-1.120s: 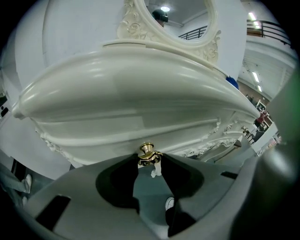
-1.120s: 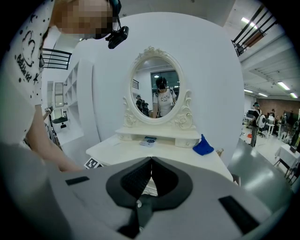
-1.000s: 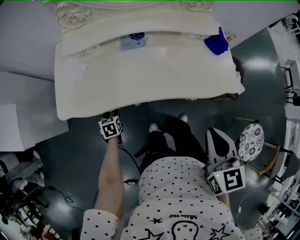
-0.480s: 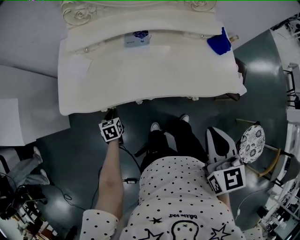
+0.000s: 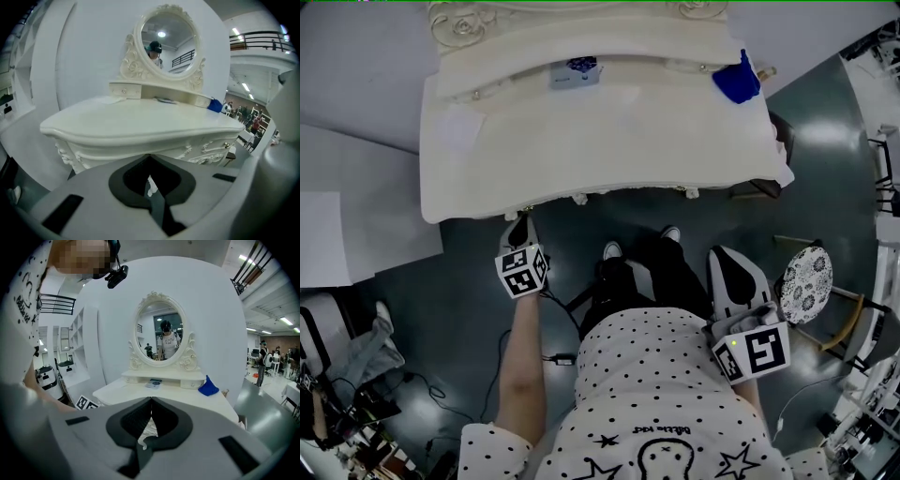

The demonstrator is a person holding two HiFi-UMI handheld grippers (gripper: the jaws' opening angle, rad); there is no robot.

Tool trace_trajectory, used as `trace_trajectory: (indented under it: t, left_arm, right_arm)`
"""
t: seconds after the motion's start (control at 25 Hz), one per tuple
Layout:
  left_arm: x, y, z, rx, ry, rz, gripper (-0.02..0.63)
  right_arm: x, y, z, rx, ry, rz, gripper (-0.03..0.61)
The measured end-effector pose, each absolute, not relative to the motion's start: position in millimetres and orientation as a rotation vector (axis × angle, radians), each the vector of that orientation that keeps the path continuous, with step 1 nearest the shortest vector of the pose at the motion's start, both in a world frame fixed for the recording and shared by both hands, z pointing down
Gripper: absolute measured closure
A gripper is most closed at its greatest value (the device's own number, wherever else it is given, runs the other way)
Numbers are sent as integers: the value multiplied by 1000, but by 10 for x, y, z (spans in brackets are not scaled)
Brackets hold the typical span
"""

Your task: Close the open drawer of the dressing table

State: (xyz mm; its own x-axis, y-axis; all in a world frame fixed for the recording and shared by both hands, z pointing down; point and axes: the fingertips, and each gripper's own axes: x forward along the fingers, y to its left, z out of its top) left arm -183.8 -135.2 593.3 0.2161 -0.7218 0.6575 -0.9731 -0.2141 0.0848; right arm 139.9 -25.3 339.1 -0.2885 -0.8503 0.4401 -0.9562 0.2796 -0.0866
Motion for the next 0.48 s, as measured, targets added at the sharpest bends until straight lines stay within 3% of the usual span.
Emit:
trace_trajectory:
  t: [0.48]
  left_arm:
    - [-1742,-1146,4193,2289,-1712,309,603]
  right_arm:
    - [1242,-284,3230,1683,-2340,446,569]
